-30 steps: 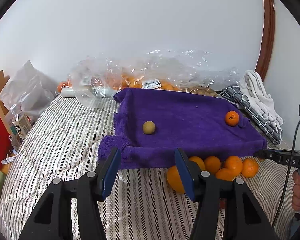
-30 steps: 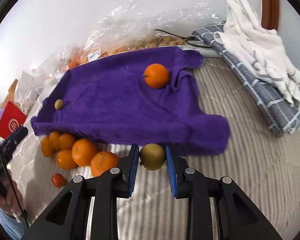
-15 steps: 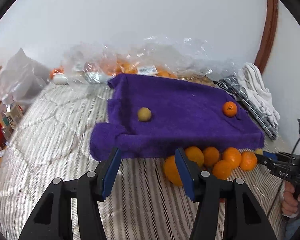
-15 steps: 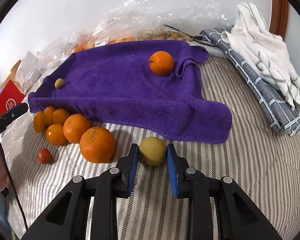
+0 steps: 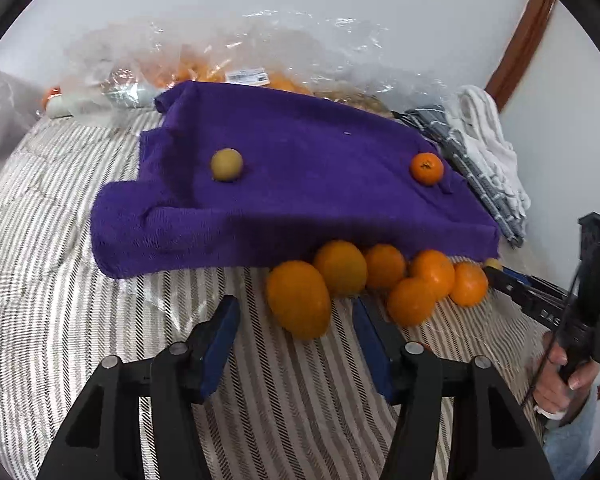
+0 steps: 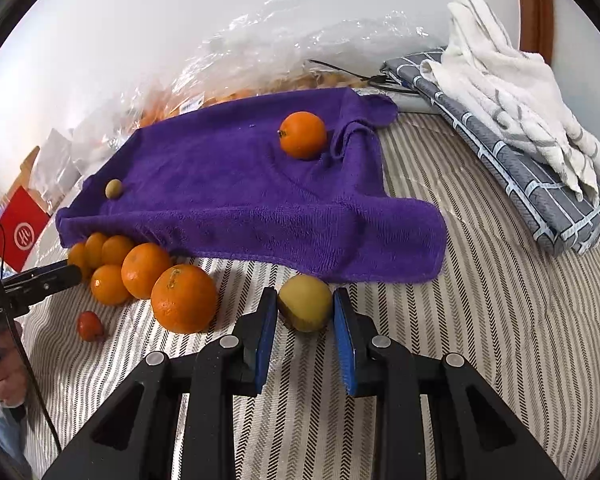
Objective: Organize fruits
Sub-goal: 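Grasp the oval orange with the left tool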
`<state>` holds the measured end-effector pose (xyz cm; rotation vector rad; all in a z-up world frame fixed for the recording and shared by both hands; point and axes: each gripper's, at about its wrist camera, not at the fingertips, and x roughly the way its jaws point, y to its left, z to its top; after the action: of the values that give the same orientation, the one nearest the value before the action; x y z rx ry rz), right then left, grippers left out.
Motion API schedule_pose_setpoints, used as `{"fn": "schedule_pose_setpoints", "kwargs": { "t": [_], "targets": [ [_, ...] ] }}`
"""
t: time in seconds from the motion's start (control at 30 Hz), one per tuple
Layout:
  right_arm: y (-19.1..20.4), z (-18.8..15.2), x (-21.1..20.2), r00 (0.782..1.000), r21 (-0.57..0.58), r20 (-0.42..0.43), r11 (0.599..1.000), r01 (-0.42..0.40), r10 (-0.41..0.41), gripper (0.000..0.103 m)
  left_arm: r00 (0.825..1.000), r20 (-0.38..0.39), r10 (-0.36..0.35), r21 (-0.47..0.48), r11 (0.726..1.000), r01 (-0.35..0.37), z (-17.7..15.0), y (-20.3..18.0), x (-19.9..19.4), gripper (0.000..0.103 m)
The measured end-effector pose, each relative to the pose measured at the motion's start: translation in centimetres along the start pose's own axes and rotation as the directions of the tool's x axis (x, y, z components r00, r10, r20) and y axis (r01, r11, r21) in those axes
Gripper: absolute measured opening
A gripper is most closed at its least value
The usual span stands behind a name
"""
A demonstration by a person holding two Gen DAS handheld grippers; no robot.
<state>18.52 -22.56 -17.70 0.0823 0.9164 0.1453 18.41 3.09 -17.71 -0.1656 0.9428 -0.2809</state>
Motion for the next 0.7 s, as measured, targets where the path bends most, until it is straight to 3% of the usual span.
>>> {"fn": "schedule_pose_setpoints", "kwargs": {
  "t": [0.17,0.23,0.4,0.7],
  "targets": [
    [0.8,0.0,0.2,1.0,-0.051,-0.011,0.998,0.028,-0.029,0.028,1.0,0.023,0.019,-0.022,1.0,-0.018,0.0,0.3,0.1,0.051],
    [0.8,0.0,0.2,1.0,-0.054,-0.012,0.998,0.018,-0.019,0.028,1.0,0.02,0.002,-0.026,1.0,-0.001,0.1,0.4,0.1,0.031],
    [0.5,0.0,-0.1,1.0,-0.043,-0.001,0.999,0.011,-0.011,0.028,0.998,0.067,-0.007,-0.016,1.0,0.008,0.1,0.4,-0.7,0.031],
    [0.6,0.0,-1.1,0.998,-0.068,0.05,0.997,0.042,-0.038,0.028,0.979,0.204,0.031,-0.039,0.999,-0.023,0.9,1.1,-3.3,0.031]
  ]
}}
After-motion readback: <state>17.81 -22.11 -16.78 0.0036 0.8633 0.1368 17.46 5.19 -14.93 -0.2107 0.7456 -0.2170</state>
